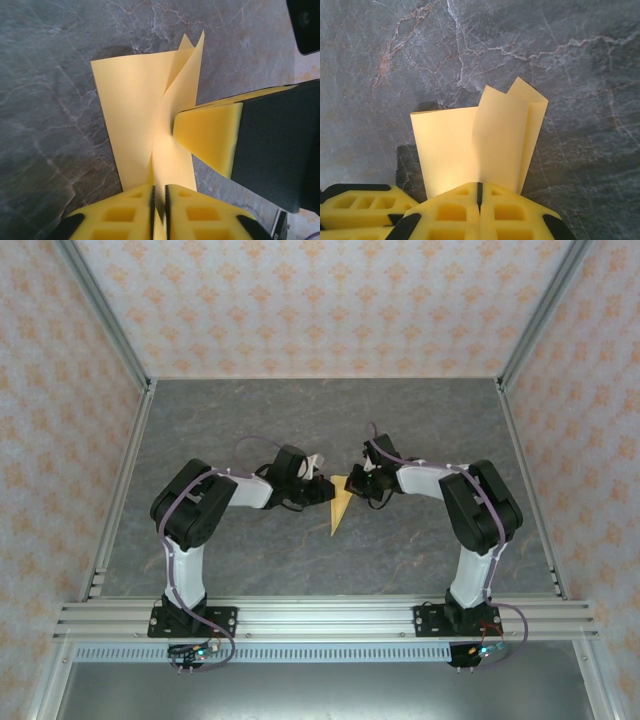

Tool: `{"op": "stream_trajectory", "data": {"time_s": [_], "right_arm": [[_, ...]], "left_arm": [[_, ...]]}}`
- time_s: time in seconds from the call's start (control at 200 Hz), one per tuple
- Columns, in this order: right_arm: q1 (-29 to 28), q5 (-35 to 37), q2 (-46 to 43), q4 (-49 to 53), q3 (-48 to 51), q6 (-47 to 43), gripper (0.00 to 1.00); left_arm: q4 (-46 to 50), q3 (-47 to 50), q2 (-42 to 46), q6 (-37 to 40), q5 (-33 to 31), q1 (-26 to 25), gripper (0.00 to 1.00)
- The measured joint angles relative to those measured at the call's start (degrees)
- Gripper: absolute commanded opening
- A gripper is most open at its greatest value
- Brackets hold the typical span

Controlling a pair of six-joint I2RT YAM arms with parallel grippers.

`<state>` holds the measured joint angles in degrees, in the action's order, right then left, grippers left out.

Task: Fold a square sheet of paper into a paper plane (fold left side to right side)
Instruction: Fold the wing for the fifth time at the center of the table.

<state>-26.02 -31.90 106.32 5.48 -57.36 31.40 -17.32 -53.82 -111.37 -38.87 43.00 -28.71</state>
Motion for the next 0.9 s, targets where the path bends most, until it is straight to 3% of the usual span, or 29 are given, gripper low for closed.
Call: {"op": "stream_trajectory", "data": {"time_s": [0.17,0.43,0.696,0.901], "right_arm": [[0.0,0.0,0.2,0.7,-0.4,-0.2,0.05],[0.0,0.0,0.2,0.8,-0.5,-0.4,0.05],[0.0,0.0,0.2,0.8,-0.5,-0.6,0.05],[0.0,0.0,0.2,0.8,-0.5,-0.7,0.05]], "left_arm": [[3.7,0.9,6.4,1.2,-1.0,0.3,0.31],[3.8,6.3,15.6,0.3,1.2,-0.4,0.22],[1.2,6.8,15.1,-3.5,3.7,-8.8,0.22],[0.5,5.2,10.5,-4.7,3.1,-9.1,0.21]]}}
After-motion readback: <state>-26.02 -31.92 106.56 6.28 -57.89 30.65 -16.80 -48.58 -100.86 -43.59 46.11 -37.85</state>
